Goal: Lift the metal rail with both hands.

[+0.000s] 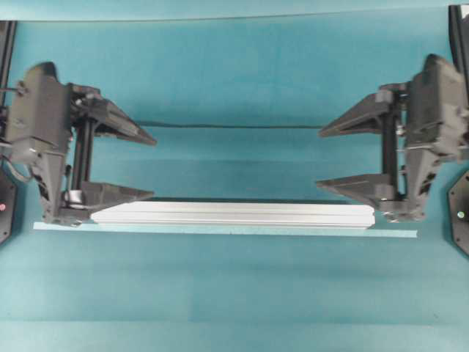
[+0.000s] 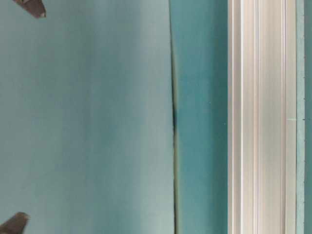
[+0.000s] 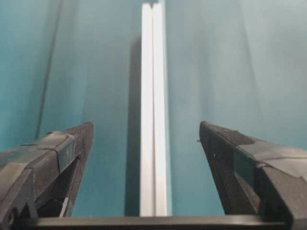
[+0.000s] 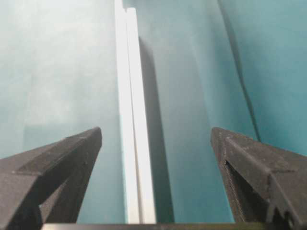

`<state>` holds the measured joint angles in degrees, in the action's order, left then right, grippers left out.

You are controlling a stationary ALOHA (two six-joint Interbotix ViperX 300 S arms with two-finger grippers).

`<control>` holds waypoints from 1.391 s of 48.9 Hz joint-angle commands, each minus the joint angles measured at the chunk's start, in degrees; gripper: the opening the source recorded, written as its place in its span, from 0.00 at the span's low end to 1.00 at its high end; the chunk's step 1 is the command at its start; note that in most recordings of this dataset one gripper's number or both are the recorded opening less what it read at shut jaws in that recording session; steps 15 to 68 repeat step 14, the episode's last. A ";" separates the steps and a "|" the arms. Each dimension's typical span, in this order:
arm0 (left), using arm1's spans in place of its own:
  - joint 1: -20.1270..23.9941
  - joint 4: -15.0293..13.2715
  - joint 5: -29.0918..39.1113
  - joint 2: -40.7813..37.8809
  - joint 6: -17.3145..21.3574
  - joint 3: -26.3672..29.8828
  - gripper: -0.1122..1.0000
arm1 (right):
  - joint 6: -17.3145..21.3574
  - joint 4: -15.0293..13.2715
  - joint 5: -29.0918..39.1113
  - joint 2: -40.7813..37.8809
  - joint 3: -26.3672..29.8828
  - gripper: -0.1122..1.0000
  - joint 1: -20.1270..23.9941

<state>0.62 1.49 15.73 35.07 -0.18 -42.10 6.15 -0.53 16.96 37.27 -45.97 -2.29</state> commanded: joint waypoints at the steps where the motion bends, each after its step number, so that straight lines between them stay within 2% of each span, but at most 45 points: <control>1: 0.44 0.09 -2.46 1.67 0.00 0.35 0.96 | 0.18 0.00 -0.53 1.23 -0.26 0.95 -0.26; 12: 0.62 0.09 -7.38 5.36 -0.26 -1.05 0.96 | 0.18 0.00 -0.79 4.92 -1.76 0.95 -0.26; 68: 0.70 0.09 -7.38 5.98 -0.18 -1.32 0.96 | 0.18 -0.09 -0.97 5.54 -2.11 0.95 -0.35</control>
